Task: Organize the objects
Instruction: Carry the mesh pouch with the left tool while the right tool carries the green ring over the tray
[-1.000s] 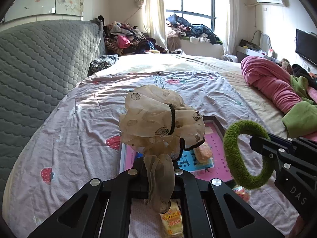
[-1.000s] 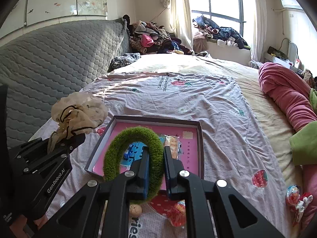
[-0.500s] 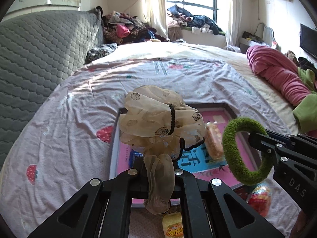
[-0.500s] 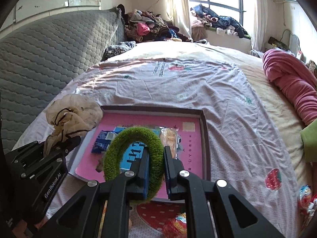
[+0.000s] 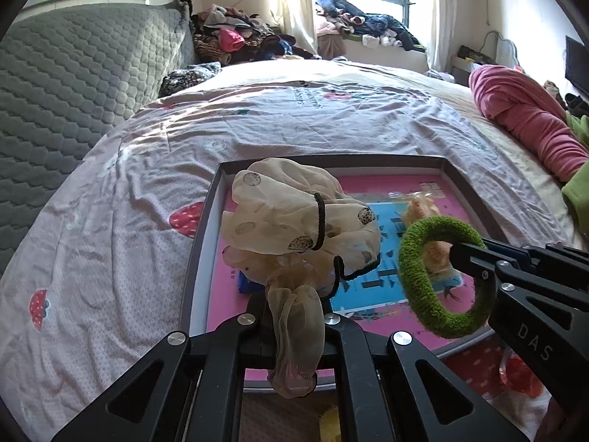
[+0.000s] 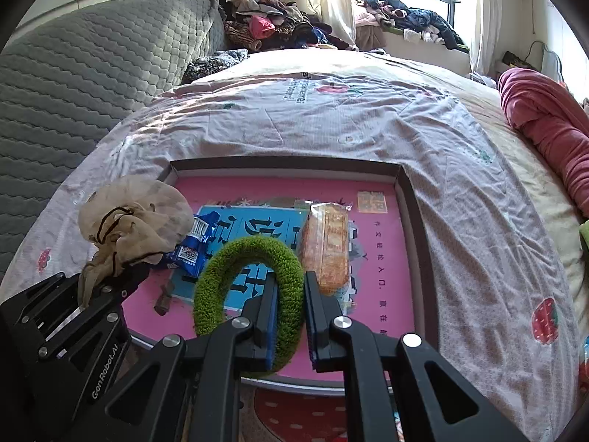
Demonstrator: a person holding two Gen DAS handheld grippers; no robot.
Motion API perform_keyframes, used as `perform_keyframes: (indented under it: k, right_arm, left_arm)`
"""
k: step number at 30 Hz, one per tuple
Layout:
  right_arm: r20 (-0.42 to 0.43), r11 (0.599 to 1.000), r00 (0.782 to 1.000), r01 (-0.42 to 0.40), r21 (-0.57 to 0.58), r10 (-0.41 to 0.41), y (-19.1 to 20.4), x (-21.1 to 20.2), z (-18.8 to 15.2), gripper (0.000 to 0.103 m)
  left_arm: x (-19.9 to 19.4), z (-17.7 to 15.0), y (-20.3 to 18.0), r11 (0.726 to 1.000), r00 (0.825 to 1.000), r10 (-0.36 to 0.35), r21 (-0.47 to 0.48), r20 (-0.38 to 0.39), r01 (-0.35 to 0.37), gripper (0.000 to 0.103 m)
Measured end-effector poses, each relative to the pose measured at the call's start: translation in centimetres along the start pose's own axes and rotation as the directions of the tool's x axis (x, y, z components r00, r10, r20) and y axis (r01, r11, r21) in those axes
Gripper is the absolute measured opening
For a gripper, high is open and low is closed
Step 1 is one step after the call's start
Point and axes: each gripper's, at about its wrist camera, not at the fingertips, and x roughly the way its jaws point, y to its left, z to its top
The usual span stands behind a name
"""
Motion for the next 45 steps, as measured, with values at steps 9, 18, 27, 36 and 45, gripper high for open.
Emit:
perform_keyframes:
  k: [9, 18, 27, 36, 45]
  right_arm:
    - [-0.034, 1.0, 0.999, 0.01, 0.008, -0.01, 0.1, 2.0, -0.5, 0.013]
    - [-0.066, 1.0, 0.998, 0.021, 0.006, -0.02, -0.1, 3.4, -1.2, 0.013]
    - [-0.094, 0.999, 0.995, 0.037, -0.001, -0.037, -0.2, 4.4, -1.9, 0.014]
    - [-0.091, 0.999, 0.995, 0.047, -0.002, -0.047, -0.2, 4.4, -1.9, 0.015]
    - [-0.089, 0.999, 0.995, 0.052, 0.001, -0.052, -0.2, 4.3, -2.1, 0.015]
  left_arm:
    - [1.7, -0.8, 0.1, 1.0, 1.0, 0.005, -0.005, -0.016, -0.005, 0.006]
    - [3.1, -1.9, -0.1, 1.0, 0.999, 0.013, -0.002, -0.043, -0.013, 0.007]
    - [3.8, -2.1, 0.0, 1.0, 0.998, 0.009, -0.007, -0.06, -0.01, 0.008]
    - [4.0, -2.1, 0.0, 1.0, 0.998, 0.009, -0.009, -0.059, -0.01, 0.01]
    - [4.1, -2.2, 0.2, 1.0, 0.998, 0.019, -0.014, -0.06, -0.02, 0.019]
